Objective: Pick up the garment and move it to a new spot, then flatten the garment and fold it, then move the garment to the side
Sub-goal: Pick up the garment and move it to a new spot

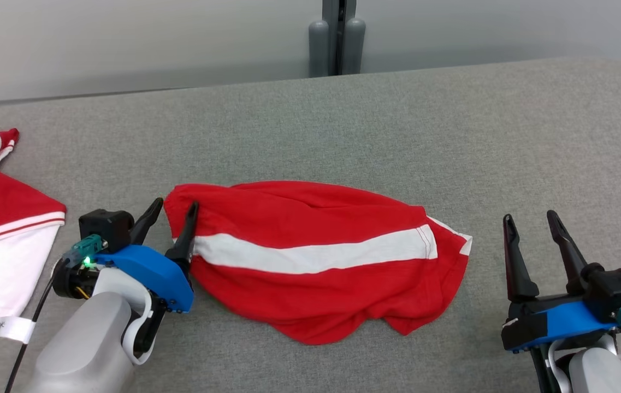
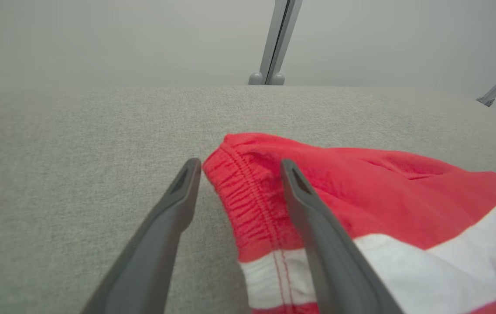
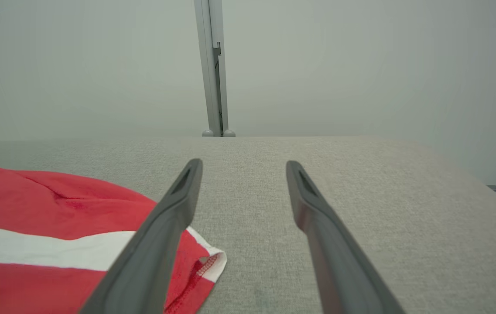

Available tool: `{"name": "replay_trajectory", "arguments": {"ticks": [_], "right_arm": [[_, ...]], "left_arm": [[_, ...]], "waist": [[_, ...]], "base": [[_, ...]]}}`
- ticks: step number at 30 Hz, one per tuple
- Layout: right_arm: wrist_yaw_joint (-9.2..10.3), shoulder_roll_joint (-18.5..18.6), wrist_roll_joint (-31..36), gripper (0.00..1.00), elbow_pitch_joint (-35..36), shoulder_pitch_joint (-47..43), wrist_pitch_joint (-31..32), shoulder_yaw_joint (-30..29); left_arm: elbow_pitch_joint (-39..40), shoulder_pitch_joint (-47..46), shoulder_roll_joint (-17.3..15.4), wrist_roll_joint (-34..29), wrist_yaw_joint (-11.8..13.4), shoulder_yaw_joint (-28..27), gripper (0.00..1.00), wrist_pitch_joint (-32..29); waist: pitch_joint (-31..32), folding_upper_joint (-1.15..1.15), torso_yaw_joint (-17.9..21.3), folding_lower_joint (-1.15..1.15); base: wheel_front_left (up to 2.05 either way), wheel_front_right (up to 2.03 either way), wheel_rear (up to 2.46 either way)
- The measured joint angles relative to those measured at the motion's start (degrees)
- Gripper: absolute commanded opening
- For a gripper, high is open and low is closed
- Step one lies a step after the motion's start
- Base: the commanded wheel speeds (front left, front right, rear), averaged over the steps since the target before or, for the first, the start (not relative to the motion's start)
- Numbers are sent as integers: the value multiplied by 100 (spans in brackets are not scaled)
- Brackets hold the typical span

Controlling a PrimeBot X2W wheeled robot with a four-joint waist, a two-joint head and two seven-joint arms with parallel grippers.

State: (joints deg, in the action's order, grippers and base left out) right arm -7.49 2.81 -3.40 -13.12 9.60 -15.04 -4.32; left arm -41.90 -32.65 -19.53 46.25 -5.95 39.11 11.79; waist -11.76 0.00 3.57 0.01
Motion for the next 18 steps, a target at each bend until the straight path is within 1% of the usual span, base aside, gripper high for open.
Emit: {"name": "replay_trajectory", "arguments": {"ticks": [4, 9, 13, 15, 18], "right_arm": [[0, 0, 9, 100, -79, -29, 0, 27], [0, -1, 14, 100, -155, -113, 0, 52], [0, 0, 15, 100, -203, -197, 0, 73], [0, -1, 15, 100, -234, -253, 0, 104], [0, -1, 15, 100, -270, -322, 0, 134]], "left_arm": [[3, 128, 0, 15, -45, 33, 100, 104], [259, 569, -40, 87, -48, -74, 100, 247], [678, 944, -38, 118, 152, -364, 100, 304], [1135, 1315, -26, -41, 379, -688, 100, 313], [1662, 1747, 37, -315, 610, -1126, 100, 322]], "waist": [[201, 0, -58, 0], [473, 0, -145, 0], [636, 0, -205, -1], [736, 0, -253, -1], [829, 0, -291, -1]], "base": [[0, 0, 0], [0, 0, 0], [0, 0, 0], [0, 0, 0], [0, 0, 0]]}}
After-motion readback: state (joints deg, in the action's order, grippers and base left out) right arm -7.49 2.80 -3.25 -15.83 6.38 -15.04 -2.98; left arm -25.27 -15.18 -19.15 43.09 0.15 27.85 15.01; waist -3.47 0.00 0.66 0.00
